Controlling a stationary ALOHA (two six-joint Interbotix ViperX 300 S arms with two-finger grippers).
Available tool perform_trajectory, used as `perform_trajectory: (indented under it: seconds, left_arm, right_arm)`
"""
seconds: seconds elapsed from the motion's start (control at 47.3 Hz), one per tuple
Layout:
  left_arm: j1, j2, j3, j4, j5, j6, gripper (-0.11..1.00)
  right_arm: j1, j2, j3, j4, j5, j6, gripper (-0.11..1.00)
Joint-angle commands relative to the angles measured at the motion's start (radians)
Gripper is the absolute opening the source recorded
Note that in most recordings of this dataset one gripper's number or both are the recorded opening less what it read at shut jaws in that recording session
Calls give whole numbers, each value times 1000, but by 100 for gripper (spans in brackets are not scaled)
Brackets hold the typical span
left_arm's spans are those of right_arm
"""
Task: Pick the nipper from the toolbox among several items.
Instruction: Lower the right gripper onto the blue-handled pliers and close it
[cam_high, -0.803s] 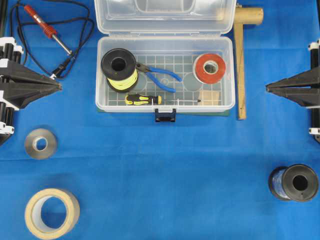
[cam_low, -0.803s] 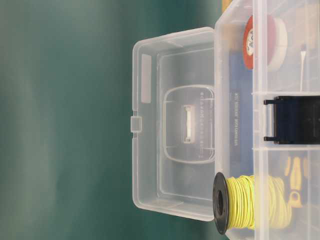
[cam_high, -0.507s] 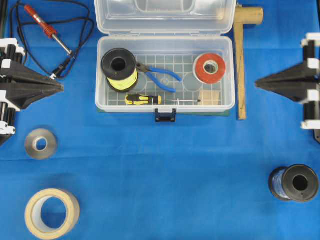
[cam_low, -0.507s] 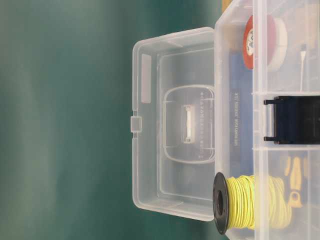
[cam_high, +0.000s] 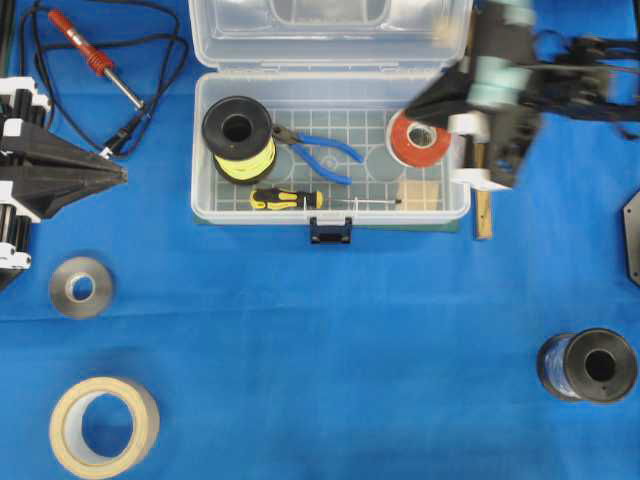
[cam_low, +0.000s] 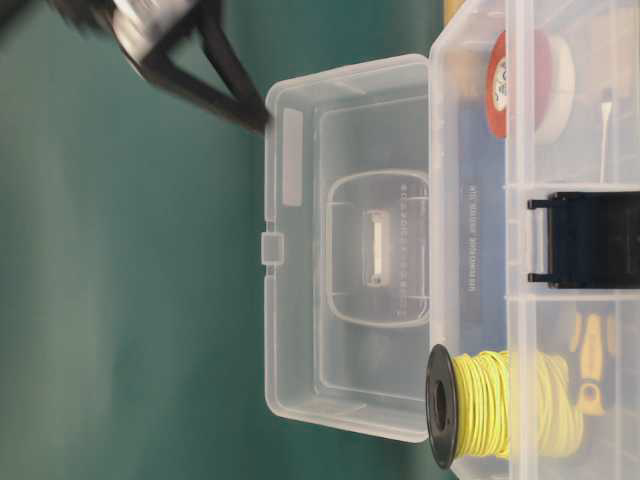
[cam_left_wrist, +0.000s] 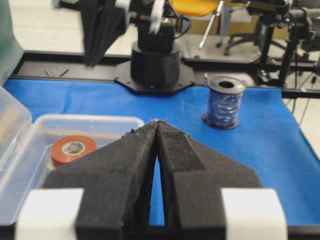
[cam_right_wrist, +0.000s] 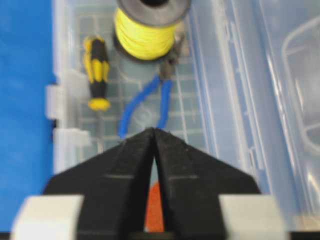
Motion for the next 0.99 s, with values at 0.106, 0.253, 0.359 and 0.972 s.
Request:
perform_trajectory:
  seconds: [0.106,0.253,0.359,0.972]
  left_arm:
    - [-2,8,-17,-2,-6,-3,0]
    - [-2,8,-15,-2,-6,-3,0]
    - [-2,8,-15,-2,-6,-3,0]
    - [-2,11,-11,-3,18,-5,0]
  right_arm:
    - [-12,181,-167,-34,117,-25,58]
    - [-26,328,-232,-34,132,-40,71]
    - [-41,413,-262,-32,130,-41,63]
    - [-67,661,-313,-17,44,-44,55]
